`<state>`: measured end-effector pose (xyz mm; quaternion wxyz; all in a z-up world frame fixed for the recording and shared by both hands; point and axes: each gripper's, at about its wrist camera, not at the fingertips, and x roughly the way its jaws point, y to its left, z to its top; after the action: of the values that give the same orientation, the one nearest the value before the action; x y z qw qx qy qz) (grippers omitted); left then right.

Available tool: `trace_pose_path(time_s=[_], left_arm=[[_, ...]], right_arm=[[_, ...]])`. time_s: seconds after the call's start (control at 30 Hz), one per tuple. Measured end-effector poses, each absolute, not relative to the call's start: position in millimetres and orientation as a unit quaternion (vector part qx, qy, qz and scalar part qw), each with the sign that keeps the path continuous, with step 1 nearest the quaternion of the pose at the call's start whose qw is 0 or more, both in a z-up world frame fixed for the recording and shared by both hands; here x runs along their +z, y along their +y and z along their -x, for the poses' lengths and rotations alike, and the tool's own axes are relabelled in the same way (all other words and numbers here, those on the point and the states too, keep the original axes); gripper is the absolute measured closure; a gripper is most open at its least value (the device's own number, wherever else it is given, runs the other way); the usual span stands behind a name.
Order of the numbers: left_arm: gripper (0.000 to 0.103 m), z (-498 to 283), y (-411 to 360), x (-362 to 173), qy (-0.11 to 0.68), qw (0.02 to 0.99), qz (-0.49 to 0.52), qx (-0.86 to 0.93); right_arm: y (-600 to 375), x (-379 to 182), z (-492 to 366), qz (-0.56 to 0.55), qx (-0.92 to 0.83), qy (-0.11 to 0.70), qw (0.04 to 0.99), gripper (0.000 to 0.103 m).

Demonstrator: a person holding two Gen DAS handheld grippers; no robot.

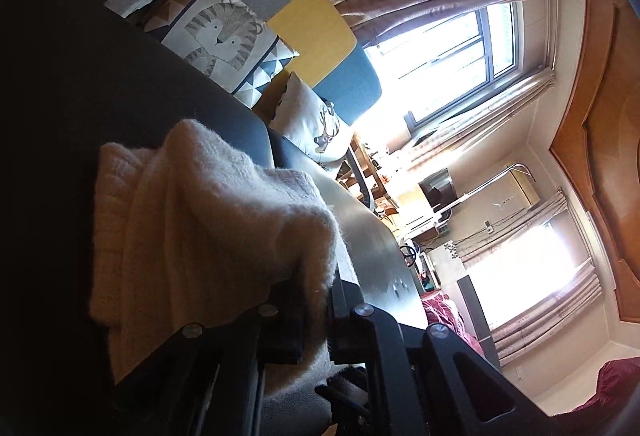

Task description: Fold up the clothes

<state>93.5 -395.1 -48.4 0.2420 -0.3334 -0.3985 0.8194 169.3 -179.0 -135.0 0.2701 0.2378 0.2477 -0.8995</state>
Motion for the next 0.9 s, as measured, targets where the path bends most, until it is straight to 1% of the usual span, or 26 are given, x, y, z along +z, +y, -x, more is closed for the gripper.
trace_pose_path(time_s=[0.07, 0.13, 0.23, 0.27, 0.33, 0.4, 0.47, 0.53, 0.67, 0.83, 0.9], left_arm=[[0.097, -93.1, -399.6, -51.0, -0.406, 0.242, 0.335, 0.815], [0.097, -96.2, -400.5, -55.9, -0.402, 0.243, 0.340, 0.814], [0.097, -98.3, -398.7, -65.8, -0.391, 0.245, 0.358, 0.812], [0.097, -97.8, -397.9, -72.1, -0.393, 0.245, 0.366, 0.807], [0.097, -98.4, -399.4, -88.9, -0.412, 0.239, 0.379, 0.794], [0.092, -99.2, -403.1, -105.3, -0.437, 0.227, 0.389, 0.779], [0.087, -101.4, -407.7, -121.0, -0.466, 0.215, 0.399, 0.760], [0.085, -106.1, -411.1, -129.8, -0.475, 0.204, 0.409, 0.752], [0.084, -117.8, -418.4, -131.4, -0.483, 0.202, 0.403, 0.750], [0.082, -119.8, -426.6, -137.5, -0.531, 0.212, 0.405, 0.714], [0.082, -119.9, -428.0, -137.7, -0.548, 0.219, 0.397, 0.703]], right_arm=[[-183.9, -149.1, -162.0, -0.268, -0.890, 0.288, 0.233, 0.081], [-180.7, -152.0, -158.2, -0.288, -0.888, 0.283, 0.218, 0.083], [-178.8, -148.3, -157.9, -0.294, -0.891, 0.275, 0.210, 0.083], [-177.9, -146.7, -157.8, -0.296, -0.892, 0.262, 0.220, 0.082], [-173.8, -138.3, -159.1, -0.293, -0.895, 0.211, 0.263, 0.082], [-175.5, -131.5, -160.7, -0.284, -0.893, 0.183, 0.297, 0.080], [-186.2, -131.7, -161.7, -0.278, -0.889, 0.198, 0.307, 0.080], [-196.0, -134.6, -158.0, -0.285, -0.882, 0.204, 0.316, 0.080], [-215.3, -132.1, -155.2, -0.294, -0.862, 0.184, 0.369, 0.080], [-254.5, -132.8, -161.1, -0.259, -0.855, 0.237, 0.381, 0.080], [-263.0, -126.6, -161.9, -0.241, -0.862, 0.237, 0.377, 0.080]])
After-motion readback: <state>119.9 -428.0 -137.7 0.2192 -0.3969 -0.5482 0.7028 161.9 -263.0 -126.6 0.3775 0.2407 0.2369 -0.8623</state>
